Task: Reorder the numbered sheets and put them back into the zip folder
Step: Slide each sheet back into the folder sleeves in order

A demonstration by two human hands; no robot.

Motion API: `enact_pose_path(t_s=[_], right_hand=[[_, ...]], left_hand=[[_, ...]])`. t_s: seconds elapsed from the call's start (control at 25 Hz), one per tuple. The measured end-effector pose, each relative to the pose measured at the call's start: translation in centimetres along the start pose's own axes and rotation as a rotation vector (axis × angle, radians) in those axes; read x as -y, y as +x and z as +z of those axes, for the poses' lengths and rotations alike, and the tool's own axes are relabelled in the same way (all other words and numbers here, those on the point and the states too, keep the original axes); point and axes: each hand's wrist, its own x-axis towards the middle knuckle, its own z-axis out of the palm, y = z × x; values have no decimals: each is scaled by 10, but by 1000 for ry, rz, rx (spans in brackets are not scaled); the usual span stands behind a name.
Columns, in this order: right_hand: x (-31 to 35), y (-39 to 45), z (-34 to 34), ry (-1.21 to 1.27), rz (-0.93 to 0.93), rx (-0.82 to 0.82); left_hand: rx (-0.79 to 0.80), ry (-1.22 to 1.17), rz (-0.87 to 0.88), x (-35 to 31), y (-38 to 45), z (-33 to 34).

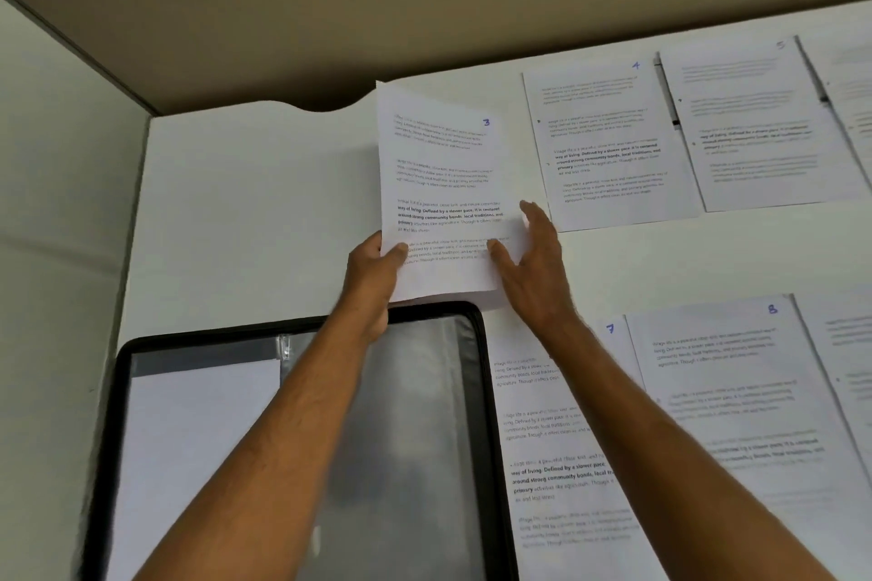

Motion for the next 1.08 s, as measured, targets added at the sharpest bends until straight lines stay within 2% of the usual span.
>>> enact_pose_path(t_s=[0.2, 0.32, 0.44, 0.64, 0.84, 0.96, 1.08], right_hand=[[34, -38, 1, 526, 360, -9], [42, -57, 9, 634, 398, 84], [50, -74, 14, 581, 374, 163], [52, -93, 16, 349, 373, 304], [41, -101, 13, 88, 386, 342], [35, -103, 11, 119, 368, 257], [31, -104, 10, 171, 315, 69]], left_hand=[[36, -19, -6, 13, -41, -52], [55, 18, 3, 26, -57, -80], [83, 92, 44, 38, -69, -104], [161, 337, 189, 61, -80, -134], [247, 633, 379, 88, -79, -142], [236, 742, 483, 123, -43, -152], [119, 924, 499, 106, -56, -148]])
